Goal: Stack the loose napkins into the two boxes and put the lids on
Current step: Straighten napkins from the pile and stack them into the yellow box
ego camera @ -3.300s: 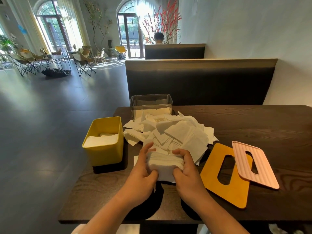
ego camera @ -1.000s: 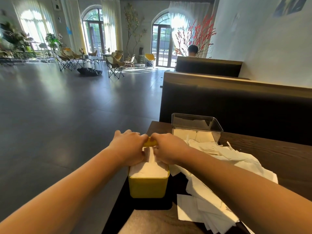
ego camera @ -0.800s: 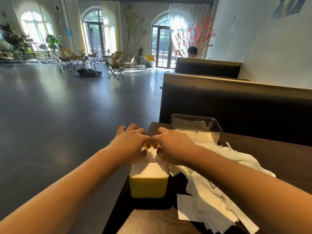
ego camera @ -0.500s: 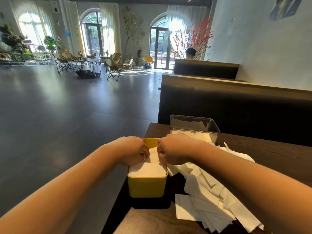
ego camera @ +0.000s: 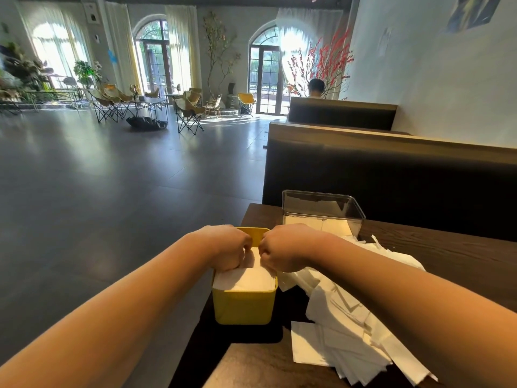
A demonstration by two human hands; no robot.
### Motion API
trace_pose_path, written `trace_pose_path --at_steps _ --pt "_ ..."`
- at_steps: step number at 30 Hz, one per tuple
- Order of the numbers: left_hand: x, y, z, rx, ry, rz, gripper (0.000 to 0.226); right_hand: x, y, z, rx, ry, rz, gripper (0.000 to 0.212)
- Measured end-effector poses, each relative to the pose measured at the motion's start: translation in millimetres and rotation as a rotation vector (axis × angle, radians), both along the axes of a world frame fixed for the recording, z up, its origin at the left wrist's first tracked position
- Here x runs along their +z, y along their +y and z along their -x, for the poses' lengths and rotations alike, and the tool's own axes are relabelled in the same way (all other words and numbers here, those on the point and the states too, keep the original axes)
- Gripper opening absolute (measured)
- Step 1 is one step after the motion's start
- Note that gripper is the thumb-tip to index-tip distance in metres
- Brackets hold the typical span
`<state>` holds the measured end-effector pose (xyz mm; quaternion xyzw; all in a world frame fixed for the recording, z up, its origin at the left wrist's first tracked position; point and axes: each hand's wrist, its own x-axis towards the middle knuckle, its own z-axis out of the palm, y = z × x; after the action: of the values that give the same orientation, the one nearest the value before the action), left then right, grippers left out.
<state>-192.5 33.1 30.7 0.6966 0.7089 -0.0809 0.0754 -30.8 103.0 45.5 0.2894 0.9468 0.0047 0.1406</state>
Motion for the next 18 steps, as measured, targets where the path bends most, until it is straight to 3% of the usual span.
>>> trace_pose_path --at_steps 7,13,18 --pt "11 -5 -2 -0.088 0.084 -0.154 0.034 5 2 14 -0.027 -0.080 0.135 0.028" --pt "-1 -2 9 -0.112 0.044 -0.070 0.029 7 -2 7 0.019 0.052 -0.031 0.024" --pt "-3 5 8 -0.068 0.075 -0.020 0.032 2 -3 -1 0.012 0.018 0.095 0.031"
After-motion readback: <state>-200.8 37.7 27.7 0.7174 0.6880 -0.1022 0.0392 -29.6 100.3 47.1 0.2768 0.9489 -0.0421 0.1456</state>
